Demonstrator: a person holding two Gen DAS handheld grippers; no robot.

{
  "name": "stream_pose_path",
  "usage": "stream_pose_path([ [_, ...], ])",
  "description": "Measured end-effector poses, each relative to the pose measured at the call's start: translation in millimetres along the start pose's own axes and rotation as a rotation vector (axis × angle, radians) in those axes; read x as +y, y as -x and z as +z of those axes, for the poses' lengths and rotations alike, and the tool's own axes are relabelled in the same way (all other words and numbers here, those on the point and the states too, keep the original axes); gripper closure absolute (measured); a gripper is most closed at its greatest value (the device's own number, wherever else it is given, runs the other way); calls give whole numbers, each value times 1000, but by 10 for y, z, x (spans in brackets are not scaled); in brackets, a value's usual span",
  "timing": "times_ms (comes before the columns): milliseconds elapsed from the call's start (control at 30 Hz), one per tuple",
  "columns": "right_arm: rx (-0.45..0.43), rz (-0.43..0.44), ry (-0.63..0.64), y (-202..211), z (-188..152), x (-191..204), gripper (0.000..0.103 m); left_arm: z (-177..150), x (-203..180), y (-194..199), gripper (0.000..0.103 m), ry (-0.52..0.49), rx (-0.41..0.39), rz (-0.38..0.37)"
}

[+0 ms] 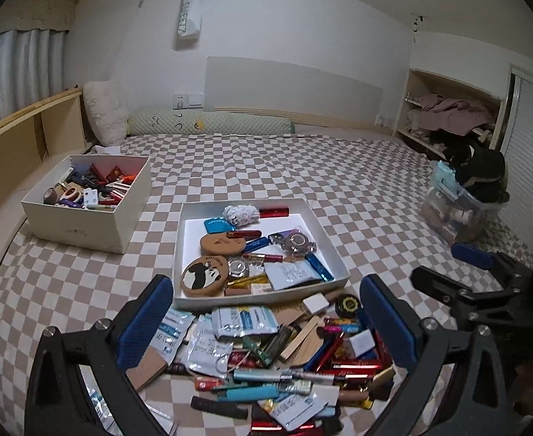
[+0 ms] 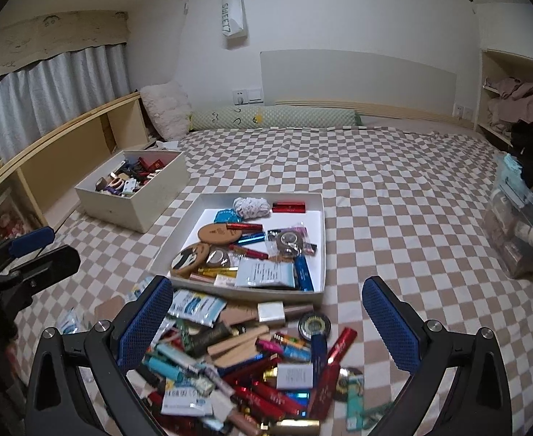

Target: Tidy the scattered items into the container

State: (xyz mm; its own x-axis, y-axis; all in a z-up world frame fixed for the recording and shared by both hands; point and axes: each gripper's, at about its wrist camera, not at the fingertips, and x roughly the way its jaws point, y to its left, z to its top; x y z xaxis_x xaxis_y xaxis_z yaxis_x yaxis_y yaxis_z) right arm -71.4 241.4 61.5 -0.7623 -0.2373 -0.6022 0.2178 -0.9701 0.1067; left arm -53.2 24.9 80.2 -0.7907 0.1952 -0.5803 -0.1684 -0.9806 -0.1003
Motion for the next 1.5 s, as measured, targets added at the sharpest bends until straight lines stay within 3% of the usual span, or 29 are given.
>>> stream_pose_path([
  [533, -51, -33, 36, 436, -402, 56, 0, -516, 23, 196, 0, 12, 10, 52],
  [900, -66, -26, 38, 522, -598, 94, 0, -679, -88, 408, 0, -44, -18, 91],
  [1500, -68, -30, 31, 568, -696, 87, 0, -764, -136, 438, 0, -48, -8, 94],
])
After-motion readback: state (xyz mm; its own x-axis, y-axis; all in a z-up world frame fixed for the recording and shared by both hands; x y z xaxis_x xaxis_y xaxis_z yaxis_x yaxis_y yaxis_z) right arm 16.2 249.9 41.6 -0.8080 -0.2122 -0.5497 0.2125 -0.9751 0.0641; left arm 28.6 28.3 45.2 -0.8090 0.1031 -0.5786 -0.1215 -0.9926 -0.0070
